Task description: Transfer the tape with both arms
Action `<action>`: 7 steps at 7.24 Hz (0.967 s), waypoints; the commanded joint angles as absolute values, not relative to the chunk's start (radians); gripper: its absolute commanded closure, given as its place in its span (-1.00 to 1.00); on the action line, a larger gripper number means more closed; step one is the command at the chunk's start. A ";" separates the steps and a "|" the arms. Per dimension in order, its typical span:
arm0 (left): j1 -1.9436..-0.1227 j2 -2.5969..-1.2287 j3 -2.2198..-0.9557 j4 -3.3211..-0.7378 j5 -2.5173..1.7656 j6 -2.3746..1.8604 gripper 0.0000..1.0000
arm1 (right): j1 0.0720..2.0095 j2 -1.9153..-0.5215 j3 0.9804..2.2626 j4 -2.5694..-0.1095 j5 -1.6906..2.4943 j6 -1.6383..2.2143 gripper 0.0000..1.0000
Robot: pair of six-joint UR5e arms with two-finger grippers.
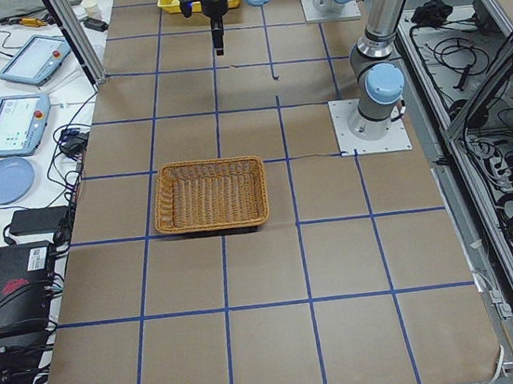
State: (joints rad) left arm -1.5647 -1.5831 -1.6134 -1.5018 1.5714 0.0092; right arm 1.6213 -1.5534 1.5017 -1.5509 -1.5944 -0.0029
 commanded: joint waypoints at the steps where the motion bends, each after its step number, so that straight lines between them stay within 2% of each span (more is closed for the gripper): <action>1: -1.565 -1.583 -1.614 -1.502 1.571 0.009 -1.00 | 1.621 -1.552 1.502 -1.551 -1.595 -0.005 -1.00; 7: -1.568 -1.565 -1.601 -1.606 1.537 -0.006 -1.00 | 1.618 -1.548 1.499 -1.559 -1.558 -0.014 -1.00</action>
State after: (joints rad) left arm -1.5674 -1.5665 -1.6022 -1.6005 1.5553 -0.0050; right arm 1.6169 -1.5476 1.4994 -1.5599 -1.5540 -0.0138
